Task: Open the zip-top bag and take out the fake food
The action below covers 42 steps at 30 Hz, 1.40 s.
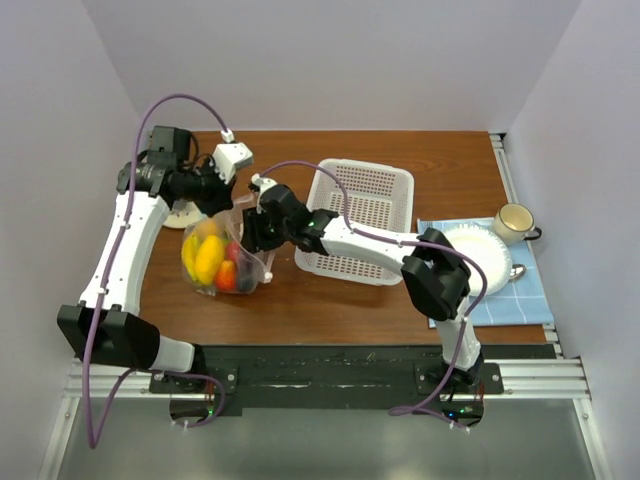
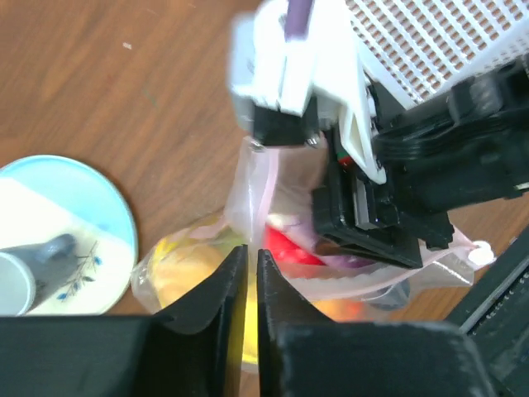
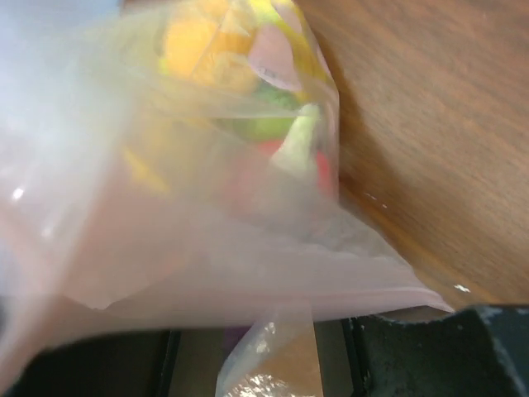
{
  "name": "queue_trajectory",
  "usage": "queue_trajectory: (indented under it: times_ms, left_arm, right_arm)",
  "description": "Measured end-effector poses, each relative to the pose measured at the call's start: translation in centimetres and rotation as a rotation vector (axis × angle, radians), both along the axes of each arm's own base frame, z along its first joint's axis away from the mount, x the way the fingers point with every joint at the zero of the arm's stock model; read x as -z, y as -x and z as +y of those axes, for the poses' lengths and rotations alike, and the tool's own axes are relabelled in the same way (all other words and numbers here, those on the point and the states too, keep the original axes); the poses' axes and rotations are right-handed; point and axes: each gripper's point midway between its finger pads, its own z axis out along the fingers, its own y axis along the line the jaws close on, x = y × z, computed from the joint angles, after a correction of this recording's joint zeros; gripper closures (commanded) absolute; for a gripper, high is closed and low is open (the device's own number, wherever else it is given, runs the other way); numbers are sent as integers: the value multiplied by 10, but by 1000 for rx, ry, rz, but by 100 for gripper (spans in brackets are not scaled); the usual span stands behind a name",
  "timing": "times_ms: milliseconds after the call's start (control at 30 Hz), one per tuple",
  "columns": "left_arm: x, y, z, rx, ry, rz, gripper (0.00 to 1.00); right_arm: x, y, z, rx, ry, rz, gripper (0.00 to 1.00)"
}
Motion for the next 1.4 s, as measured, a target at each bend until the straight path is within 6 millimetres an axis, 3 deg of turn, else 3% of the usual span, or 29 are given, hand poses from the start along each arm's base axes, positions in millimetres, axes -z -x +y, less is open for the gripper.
queue_trajectory:
  times_ms: [67, 100, 233, 333, 433, 533, 667, 767, 1033, 1233, 1400]
  left_arm:
    - [-14, -6, 10, -32, 14, -35, 35]
    - [-22, -10, 17, -53, 20, -57, 1]
    - [-54, -26, 80, -225, 30, -158, 0]
    - [-52, -26, 125, -328, 13, -176, 0]
    - [-26, -19, 161, -398, 6, -132, 0]
    - [31, -7, 185, -449, 31, -8, 0]
    - [110, 16, 182, -464, 66, 166, 0]
    - [140, 31, 179, -475, 74, 221, 0]
    - [155, 10, 206, -544, 74, 135, 0]
    - [175, -11, 191, -512, 162, 143, 0]
    - [178, -25, 167, -444, 169, 97, 0]
  right_arm:
    - [10, 2, -1, -5, 39, 13, 50]
    - [15, 4, -1, -8, 59, 19, 47]
    - [24, 10, -5, -20, 114, 31, 38]
    - [26, 13, -7, -24, 144, 27, 34]
    - [29, 14, -9, -23, 160, 25, 33]
    - [31, 15, -11, -20, 174, 30, 33]
    - [33, 16, -13, -18, 185, 37, 33]
    - [33, 17, -13, -18, 186, 38, 33]
    - [46, 17, -13, -16, 202, 57, 33]
    - [67, 20, -12, -24, 227, 91, 33]
    - [79, 25, -18, -28, 271, 124, 33]
